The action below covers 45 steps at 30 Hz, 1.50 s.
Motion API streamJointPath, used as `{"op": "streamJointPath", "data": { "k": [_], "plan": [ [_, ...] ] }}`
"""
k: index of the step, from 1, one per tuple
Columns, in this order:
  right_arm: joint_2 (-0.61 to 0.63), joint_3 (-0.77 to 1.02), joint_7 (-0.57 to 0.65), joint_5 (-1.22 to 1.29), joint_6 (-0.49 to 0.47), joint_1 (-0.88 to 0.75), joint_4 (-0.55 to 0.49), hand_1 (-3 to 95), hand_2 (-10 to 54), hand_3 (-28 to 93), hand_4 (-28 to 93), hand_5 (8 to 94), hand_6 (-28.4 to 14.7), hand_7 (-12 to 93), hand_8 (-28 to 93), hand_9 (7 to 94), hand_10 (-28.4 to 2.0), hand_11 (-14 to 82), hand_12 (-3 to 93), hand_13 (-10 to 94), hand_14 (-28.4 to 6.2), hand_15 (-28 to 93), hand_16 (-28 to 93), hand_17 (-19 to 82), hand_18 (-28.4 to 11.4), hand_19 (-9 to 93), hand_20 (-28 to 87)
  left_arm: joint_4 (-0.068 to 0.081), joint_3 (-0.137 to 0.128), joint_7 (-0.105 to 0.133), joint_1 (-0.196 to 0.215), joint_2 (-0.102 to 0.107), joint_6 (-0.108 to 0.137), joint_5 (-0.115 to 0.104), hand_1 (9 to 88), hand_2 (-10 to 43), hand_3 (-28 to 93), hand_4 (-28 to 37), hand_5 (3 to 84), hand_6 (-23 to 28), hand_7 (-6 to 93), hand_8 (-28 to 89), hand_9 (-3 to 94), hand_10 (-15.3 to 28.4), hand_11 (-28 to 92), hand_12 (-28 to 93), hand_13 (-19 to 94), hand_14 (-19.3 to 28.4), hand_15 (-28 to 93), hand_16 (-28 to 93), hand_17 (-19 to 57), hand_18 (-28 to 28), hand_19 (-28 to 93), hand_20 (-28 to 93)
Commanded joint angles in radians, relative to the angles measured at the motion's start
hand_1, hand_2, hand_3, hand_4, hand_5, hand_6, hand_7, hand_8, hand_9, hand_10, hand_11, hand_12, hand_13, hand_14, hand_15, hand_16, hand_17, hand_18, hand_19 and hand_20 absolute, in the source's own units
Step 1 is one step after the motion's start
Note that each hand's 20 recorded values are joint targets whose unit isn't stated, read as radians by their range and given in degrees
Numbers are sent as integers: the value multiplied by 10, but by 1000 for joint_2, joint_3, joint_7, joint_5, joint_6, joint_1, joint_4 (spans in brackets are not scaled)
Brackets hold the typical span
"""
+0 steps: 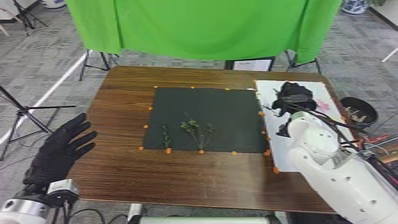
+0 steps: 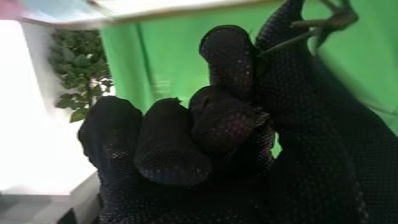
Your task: Arrange flowers
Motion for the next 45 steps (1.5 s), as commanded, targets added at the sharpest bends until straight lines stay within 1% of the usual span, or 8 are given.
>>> {"op": "streamJointPath", "data": {
  "k": [1, 11, 15, 24, 37, 40, 44, 45],
  "plan": [
    [-73, 20, -7, 47, 3, -32, -100, 416, -95, 855, -186, 742, -19, 545, 198, 851, -75, 639, 465, 807, -74, 844, 365, 471, -222, 932, 721, -1, -1, -4, 9, -8, 0, 2, 241, -53, 676, -281, 252, 35, 193, -99, 193, 107, 181, 203, 162, 153, 250, 32, -116, 242, 384, 85],
    [-192, -35, 25, -60, -81, -142, -114, 414, -95, 854, -179, 744, -16, 544, 205, 855, -75, 638, 465, 815, -73, 844, 365, 481, -223, 932, 729, 6, 6, -24, -8, -3, -7, 3, 240, -54, 678, -281, 252, 35, 193, -98, 193, 107, 181, 203, 163, 153, 250, 32, -116, 241, 384, 85],
    [-215, -53, 58, -47, -106, -172, -109, 411, -95, 853, -176, 747, -15, 542, 205, 856, -74, 637, 465, 818, -72, 844, 365, 485, -222, 932, 730, 15, 10, -27, -22, 2, -19, 1, 242, -55, 678, -281, 252, 35, 194, -98, 193, 107, 181, 203, 163, 152, 248, 31, -116, 242, 384, 85],
    [-243, -54, 93, -96, -142, -189, -78, 408, -95, 853, -176, 752, -11, 533, 208, 863, -70, 631, 464, 828, -67, 839, 366, 495, -222, 932, 731, 19, 14, -29, -31, 9, -26, 1, 243, -55, 677, -279, 252, 35, 194, -99, 193, 107, 180, 203, 163, 152, 250, 32, -116, 242, 385, 86],
    [-247, -44, 80, -69, -175, -194, -100, 311, -57, 843, -200, 784, 1, 485, 174, 878, -69, 609, 462, 844, -66, 827, 371, 517, -224, 932, 736, 15, 13, -27, -22, 3, -18, 1, 242, -54, 677, -281, 251, 34, 195, -100, 193, 106, 181, 204, 163, 152, 249, 32, -116, 242, 385, 85],
    [-246, -41, 84, -58, -189, -195, -108, 283, -47, 849, -204, 786, 2, 481, 144, 881, -69, 603, 463, 844, -66, 825, 374, 518, -224, 932, 736, 15, 11, -30, -20, 1, -18, 1, 244, -51, 674, -281, 250, 34, 196, -100, 193, 106, 180, 203, 163, 152, 249, 32, -116, 242, 384, 85],
    [-246, -34, 89, -43, -206, -195, -119, 244, -21, 856, -196, 794, 1, 514, -82, 884, -70, 594, 462, 845, -67, 822, 372, 521, -225, 932, 736, 12, 10, -29, -20, -2, -17, 1, 243, -51, 674, -280, 252, 35, 194, -100, 193, 107, 181, 204, 163, 153, 248, 31, -116, 242, 384, 85],
    [-246, -36, 91, -47, -212, -193, -121, 240, -16, 855, -196, 797, 0, 513, -95, 885, -71, 593, 461, 846, -67, 821, 371, 523, -225, 932, 736, 12, 9, -30, -20, -2, -17, 1, 243, -51, 674, -280, 252, 35, 194, -99, 193, 107, 181, 204, 163, 153, 249, 32, -116, 242, 384, 85]
  ]
}}
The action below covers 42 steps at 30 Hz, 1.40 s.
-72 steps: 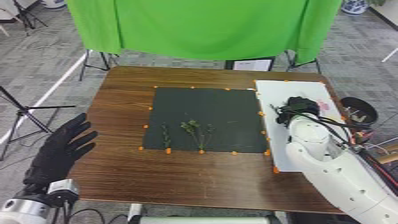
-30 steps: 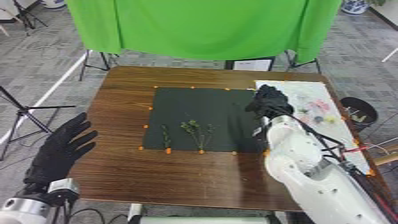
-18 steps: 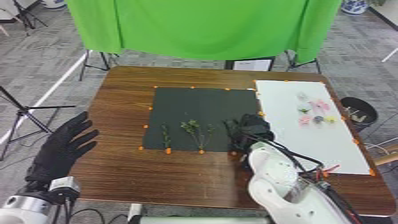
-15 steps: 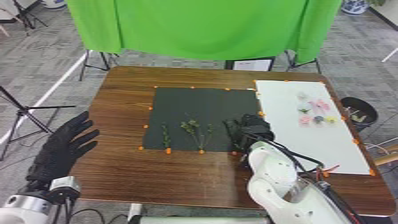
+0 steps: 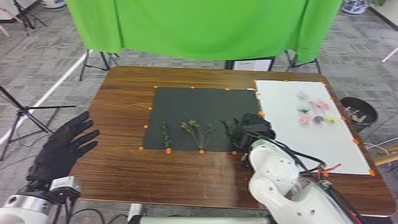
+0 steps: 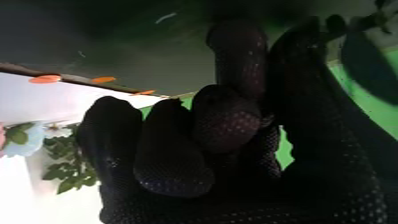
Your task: Arrange flowers
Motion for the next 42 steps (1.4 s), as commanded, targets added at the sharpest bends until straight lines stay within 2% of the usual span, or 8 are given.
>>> {"op": "streamJointPath", "data": {
  "k": [1, 14, 20, 25, 31, 35, 38, 42],
  "plan": [
    [-3, 1, 9, 9, -62, -17, -15, 235, -12, 853, -196, 801, -1, 508, -102, 887, -71, 590, 460, 846, -67, 820, 371, 524, -225, 932, 737, -4, -3, -8, 14, -12, -2, 2, 243, -51, 675, -280, 252, 35, 194, -99, 193, 107, 180, 204, 163, 153, 250, 32, -116, 242, 384, 85],
    [105, 62, 8, -43, 0, 25, -75, 210, -15, 838, -190, 754, -16, 467, -105, 841, -89, 563, 461, 800, -81, 804, 378, 472, -229, 932, 719, -8, -7, 0, 24, -19, 2, 4, 243, -50, 676, -281, 252, 35, 193, -99, 193, 107, 180, 203, 162, 153, 251, 31, -116, 242, 385, 85],
    [213, 139, -5, -26, 36, 52, -109, 194, -24, 829, -186, 719, -26, 361, -96, 816, -111, 481, 402, 752, -91, 774, 369, 426, -229, 932, 676, -9, -8, 1, 24, -18, 3, 5, 242, -49, 677, -281, 252, 36, 193, -99, 193, 106, 180, 203, 163, 152, 251, 31, -116, 242, 385, 85],
    [291, 210, -62, -21, -11, 33, -73, 245, -86, 851, -214, 492, -55, 372, -126, 538, -141, 423, 318, 583, -126, 791, 322, 323, -233, 930, 589, -12, -10, 3, 29, -16, 4, 5, 242, -49, 677, -280, 252, 35, 194, -99, 193, 106, 180, 203, 163, 152, 250, 31, -116, 242, 385, 85],
    [338, 295, -149, -5, -107, -29, -29, 288, -95, 914, -253, 280, -69, 447, -174, 275, -156, 354, 291, 341, -137, 815, 216, 213, -206, 849, 568, -13, -18, 6, 31, -12, 5, 5, 242, -49, 676, -280, 252, 35, 196, -100, 193, 107, 180, 204, 162, 152, 249, 31, -116, 242, 385, 85],
    [351, 332, -163, -18, -114, -73, -7, 315, -95, 927, -267, 260, -54, 468, -190, 278, -134, 336, 282, 318, -135, 810, 195, 194, -205, 827, 575, -12, -15, 5, 27, -9, 1, 5, 243, -50, 677, -280, 252, 36, 194, -100, 193, 107, 180, 204, 162, 153, 249, 32, -116, 241, 384, 85],
    [363, 347, -198, -51, -134, -100, 3, 338, -95, 931, -275, 287, -37, 478, -198, 316, -104, 342, 275, 344, -125, 806, 189, 194, -204, 822, 577, -12, -18, 6, 28, -9, 2, 5, 243, -49, 677, -280, 252, 35, 194, -99, 193, 107, 181, 204, 162, 153, 249, 32, -116, 241, 384, 86],
    [382, 360, -250, -59, -130, -133, 10, 350, -95, 932, -269, 336, -21, 481, -204, 364, -93, 336, 260, 371, -115, 801, 194, 193, -203, 817, 578, -11, -19, 10, 31, -7, 3, 3, 243, -49, 678, -280, 252, 35, 194, -99, 193, 107, 180, 203, 162, 153, 250, 32, -116, 241, 384, 86]
  ]
}}
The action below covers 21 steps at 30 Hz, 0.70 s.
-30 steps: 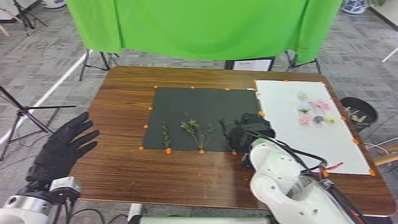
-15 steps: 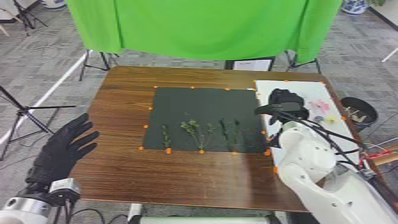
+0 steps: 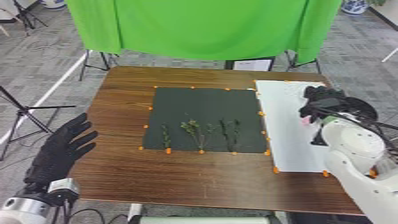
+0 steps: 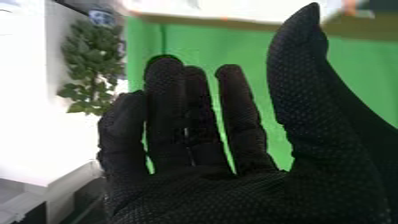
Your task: Arrange flowers
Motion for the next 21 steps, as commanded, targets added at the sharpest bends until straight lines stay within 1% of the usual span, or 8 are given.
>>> {"op": "streamJointPath", "data": {
  "k": [1, 5, 9, 12, 14, 17, 20, 21],
  "plan": [
    [43, -7, -64, -56, 3, -62, 31, 353, -95, 932, -267, 347, -15, 485, -205, 375, -89, 337, 258, 382, -111, 802, 196, 194, -202, 816, 577, -4, -6, 5, 12, 3, 0, 3, 243, -50, 678, -279, 252, 35, 194, -99, 193, 107, 180, 203, 162, 153, 251, 32, -116, 241, 384, 86],
    [31, -37, -93, -67, 29, -52, 71, 357, -95, 932, -265, 373, -14, 492, -208, 392, -87, 348, 261, 397, -104, 805, 205, 199, -198, 816, 578, -3, -3, 8, 14, 4, 2, 1, 244, -48, 676, -280, 252, 35, 194, -99, 193, 107, 181, 203, 163, 153, 251, 31, -116, 241, 383, 86],
    [27, -87, -90, -95, 106, -26, 113, 359, -95, 932, -276, 373, -19, 493, -208, 389, -88, 354, 263, 403, -101, 815, 210, 206, -195, 823, 578, -3, 0, 4, 10, 4, -2, 1, 243, -48, 676, -280, 253, 35, 196, -99, 195, 108, 182, 203, 165, 153, 253, 31, -116, 241, 384, 86],
    [25, -119, -93, -97, 103, 9, 144, 356, -95, 932, -281, 362, -26, 492, -206, 373, -99, 357, 264, 417, -98, 822, 213, 215, -193, 830, 579, -6, -3, 4, 14, 3, 3, 1, 244, -48, 677, -280, 253, 35, 196, -100, 196, 108, 182, 202, 165, 153, 254, 31, -116, 240, 384, 87],
    [28, -146, -83, -103, 148, 28, 168, 358, -95, 930, -282, 361, -25, 491, -206, 386, -111, 353, 260, 447, -92, 820, 216, 228, -189, 837, 576, -5, -1, 4, 12, 3, 2, 1, 244, -48, 676, -281, 253, 35, 196, -100, 196, 108, 182, 202, 165, 153, 254, 30, -115, 240, 384, 87],
    [28, -161, -83, -114, 229, 36, 183, 416, -95, 890, -282, 426, -5, 523, -194, 491, -103, 398, 278, 532, -57, 752, 363, 266, -184, 852, 556, -6, -1, 7, 15, 1, 3, 2, 244, -48, 677, -281, 254, 35, 196, -100, 197, 109, 183, 201, 166, 153, 253, 30, -115, 240, 385, 87],
    [30, -144, -121, -105, 259, 23, 174, 491, -95, 854, -283, 507, 14, 571, -14, 653, -58, 300, 444, 630, -40, 718, 406, 313, -183, 864, 542, -7, -2, 5, 16, 0, 5, 1, 244, -47, 677, -281, 254, 36, 196, -100, 198, 109, 184, 201, 166, 153, 254, 29, -115, 240, 385, 87],
    [32, -142, -132, -95, 270, 21, 170, 522, -95, 842, -283, 575, 22, 581, 46, 735, -45, 272, 499, 687, -32, 704, 410, 349, -182, 872, 536, -7, -3, 6, 16, 0, 6, 1, 244, -47, 678, -281, 254, 36, 195, -100, 198, 109, 184, 201, 166, 153, 254, 29, -115, 240, 385, 86]
  ]
}}
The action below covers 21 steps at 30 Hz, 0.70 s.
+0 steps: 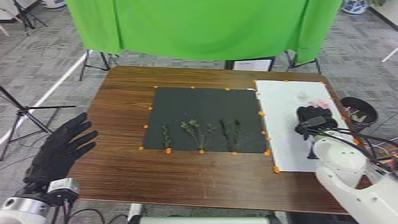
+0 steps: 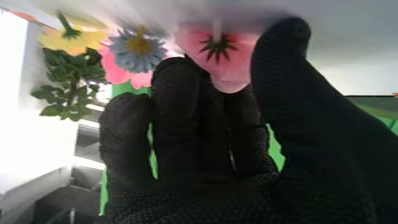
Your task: Arrange flowers
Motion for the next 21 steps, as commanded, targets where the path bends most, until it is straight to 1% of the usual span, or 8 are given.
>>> {"op": "streamJointPath", "data": {
  "k": [1, 4, 7, 13, 14, 17, 19, 21],
  "plan": [
    [3, 20, -48, -6, 128, -6, -11, 530, -95, 842, -283, 604, 25, 580, 58, 778, -42, 248, 522, 715, -28, 690, 412, 365, -184, 875, 532, -9, -5, 5, 19, -3, 6, 0, 245, -46, 678, -281, 254, 36, 195, -100, 198, 109, 184, 200, 166, 153, 254, 29, -115, 240, 385, 86],
    [1, 31, -67, 6, 156, -12, -41, 535, -95, 845, -283, 643, 21, 564, 46, 814, -46, 225, 517, 735, -24, 671, 414, 378, -185, 871, 528, -9, -14, 5, 16, 5, 3, 0, 244, -46, 678, -281, 254, 36, 195, -100, 197, 109, 184, 200, 166, 153, 254, 29, -115, 240, 385, 86],
    [-7, 12, -84, 15, 190, 9, -81, 534, -95, 848, -283, 653, 19, 558, 44, 820, -49, 218, 517, 738, -24, 665, 418, 379, -185, 870, 529, -14, -34, 7, 22, 13, 4, -2, 244, -45, 678, -281, 254, 35, 195, -100, 198, 108, 185, 201, 166, 153, 253, 28, -115, 240, 385, 86],
    [-59, -100, -150, 43, 244, 138, -142, 532, -95, 853, -283, 659, 20, 554, 42, 825, -50, 212, 519, 746, -24, 656, 423, 380, -186, 869, 531, -21, -82, 7, 24, 48, -4, -9, 242, -46, 681, -281, 255, 36, 195, -100, 199, 109, 183, 199, 166, 154, 254, 29, -116, 240, 385, 86],
    [-77, -126, -164, 43, 245, 168, -145, 532, -95, 853, -283, 659, 20, 553, 43, 825, -50, 211, 519, 746, -24, 656, 425, 380, -187, 869, 532, -21, -89, 3, 22, 52, -8, -8, 242, -47, 681, -281, 255, 35, 195, -100, 199, 109, 182, 199, 165, 154, 254, 30, -116, 240, 385, 86],
    [-145, -212, -210, 64, 248, 253, -153, 532, -95, 853, -283, 660, 20, 553, 44, 826, -49, 209, 521, 748, -27, 655, 428, 381, -187, 870, 534, -25, -106, 7, 27, 60, -9, -12, 242, -47, 681, -282, 255, 36, 194, -100, 199, 109, 182, 200, 166, 154, 254, 29, -116, 240, 385, 86],
    [-193, -276, -245, 68, 255, 302, -151, 531, -95, 854, -283, 662, 19, 550, 44, 827, -49, 208, 522, 748, -27, 655, 429, 381, -188, 870, 536, -22, -114, 0, 21, 67, -18, -11, 241, -47, 681, -282, 256, 36, 193, -100, 198, 109, 182, 200, 166, 154, 254, 29, -116, 240, 384, 85],
    [-255, -331, -284, 66, 245, 336, -139, 531, -95, 855, -283, 662, 20, 550, 44, 828, -49, 206, 522, 748, -26, 656, 429, 381, -189, 870, 537, -20, -121, -1, 21, 71, -8, -10, 241, -47, 679, -282, 255, 36, 193, -99, 198, 109, 181, 200, 166, 154, 253, 29, -116, 240, 384, 85]
  ]
}}
